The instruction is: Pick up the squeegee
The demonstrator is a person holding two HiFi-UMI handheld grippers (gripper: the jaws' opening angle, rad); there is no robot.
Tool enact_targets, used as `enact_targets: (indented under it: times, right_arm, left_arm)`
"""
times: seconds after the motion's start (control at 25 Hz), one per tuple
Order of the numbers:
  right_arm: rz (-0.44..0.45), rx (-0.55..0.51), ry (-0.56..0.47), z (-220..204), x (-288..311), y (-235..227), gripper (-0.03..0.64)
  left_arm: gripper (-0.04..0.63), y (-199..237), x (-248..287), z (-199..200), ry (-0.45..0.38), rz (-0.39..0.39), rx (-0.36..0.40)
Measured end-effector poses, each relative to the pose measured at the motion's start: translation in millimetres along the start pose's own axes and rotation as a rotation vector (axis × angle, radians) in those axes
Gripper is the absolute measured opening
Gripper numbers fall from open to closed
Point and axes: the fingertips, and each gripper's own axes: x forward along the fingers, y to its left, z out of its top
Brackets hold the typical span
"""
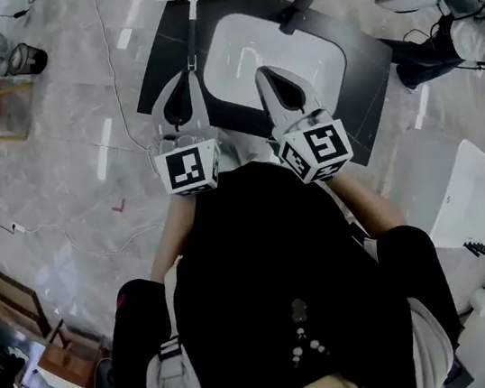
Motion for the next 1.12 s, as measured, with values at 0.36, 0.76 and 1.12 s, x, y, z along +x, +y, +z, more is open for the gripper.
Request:
enact_targets:
  times: [0.36, 0.76, 1.12]
  right_arm:
    - [-0.056, 0.008, 0.038, 3.7, 56.7, -17.1, 0.002]
    - [-0.113, 0.025, 0.080, -4.2, 114.6, -24.9, 0.002]
    - [-0.136, 0.066, 0.123, -24.5, 142.1, -35.2, 0.002]
  left_arm:
    - [0.002, 37.9, 59.0, -25.9, 0.060, -0.005, -0.005]
    - [0.002, 76.4, 113.6, -80.4, 0.182, -0.034, -0.059]
    - [0.002, 79.5, 157.5, -130.9, 0.271, -0.120, -0.030]
